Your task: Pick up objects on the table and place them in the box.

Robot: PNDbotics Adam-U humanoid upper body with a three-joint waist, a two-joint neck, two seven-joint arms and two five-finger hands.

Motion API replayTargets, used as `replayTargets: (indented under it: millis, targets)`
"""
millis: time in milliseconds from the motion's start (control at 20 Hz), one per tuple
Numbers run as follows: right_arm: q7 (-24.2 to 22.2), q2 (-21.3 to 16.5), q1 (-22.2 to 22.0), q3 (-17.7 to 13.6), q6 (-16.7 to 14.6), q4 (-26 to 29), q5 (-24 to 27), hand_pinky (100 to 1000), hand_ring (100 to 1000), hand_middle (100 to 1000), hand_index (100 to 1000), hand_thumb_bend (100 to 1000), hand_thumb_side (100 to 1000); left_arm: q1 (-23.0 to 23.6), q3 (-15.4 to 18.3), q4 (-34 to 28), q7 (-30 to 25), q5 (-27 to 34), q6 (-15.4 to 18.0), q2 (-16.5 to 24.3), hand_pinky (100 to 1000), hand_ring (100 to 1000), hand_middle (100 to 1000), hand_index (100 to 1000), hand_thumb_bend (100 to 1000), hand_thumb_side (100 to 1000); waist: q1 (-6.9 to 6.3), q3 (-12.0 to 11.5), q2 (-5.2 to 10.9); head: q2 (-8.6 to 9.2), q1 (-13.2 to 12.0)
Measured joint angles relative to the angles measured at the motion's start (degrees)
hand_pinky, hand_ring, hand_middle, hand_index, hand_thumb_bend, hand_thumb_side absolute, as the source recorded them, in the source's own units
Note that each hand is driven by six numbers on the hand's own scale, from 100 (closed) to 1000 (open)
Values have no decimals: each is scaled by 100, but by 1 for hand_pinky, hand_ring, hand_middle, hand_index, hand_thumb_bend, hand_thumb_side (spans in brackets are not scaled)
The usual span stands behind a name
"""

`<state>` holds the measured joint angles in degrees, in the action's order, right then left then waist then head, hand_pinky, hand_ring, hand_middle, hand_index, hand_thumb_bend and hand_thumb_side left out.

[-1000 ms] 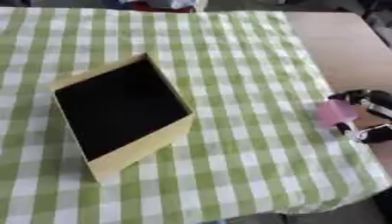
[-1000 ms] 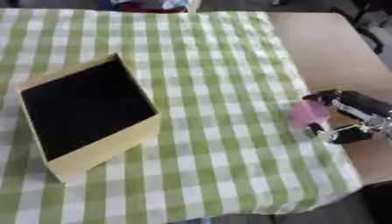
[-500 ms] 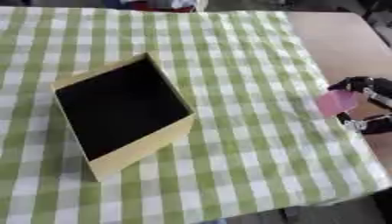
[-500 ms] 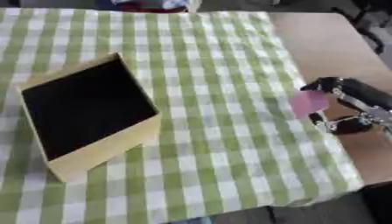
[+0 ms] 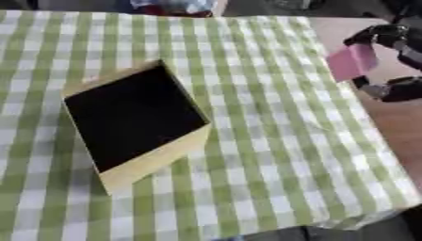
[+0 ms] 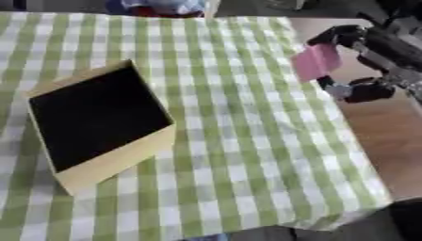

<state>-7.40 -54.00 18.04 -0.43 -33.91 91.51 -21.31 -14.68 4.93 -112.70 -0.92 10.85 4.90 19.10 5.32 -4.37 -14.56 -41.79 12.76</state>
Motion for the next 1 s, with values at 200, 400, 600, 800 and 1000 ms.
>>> replayTargets:
  millis: [200,400,600,800,1000]
  targets:
    - [-308,32,544,321,-98,228,219,736,793,589,787,100,100,3,-39,6,-37,21,-9,0,940,755,827,796,227,959,1,-116,57,-4,93]
    - [-643,243,1090,738,-191,239,228,737,793,589,787,100,100,3,-90,36,-91,51,-10,-1,940,755,827,796,226,958,2,-272,130,-44,205]
    - [-990,602,1650,1119,-291,49,160,737,793,589,786,100,100,4,-124,40,-135,77,-13,-2,940,755,827,796,226,957,0,-361,176,-54,279]
    - [-1347,1028,2216,1468,-421,-332,26,737,793,591,788,100,100,4,-166,55,-179,122,-14,-3,940,756,827,797,225,957,-27,-411,202,-54,334]
    - [-1684,1480,2754,1734,-543,-817,-123,737,793,593,789,100,117,-6,-202,69,-218,157,-19,-6,939,755,827,797,224,956,-61,-472,202,-54,402]
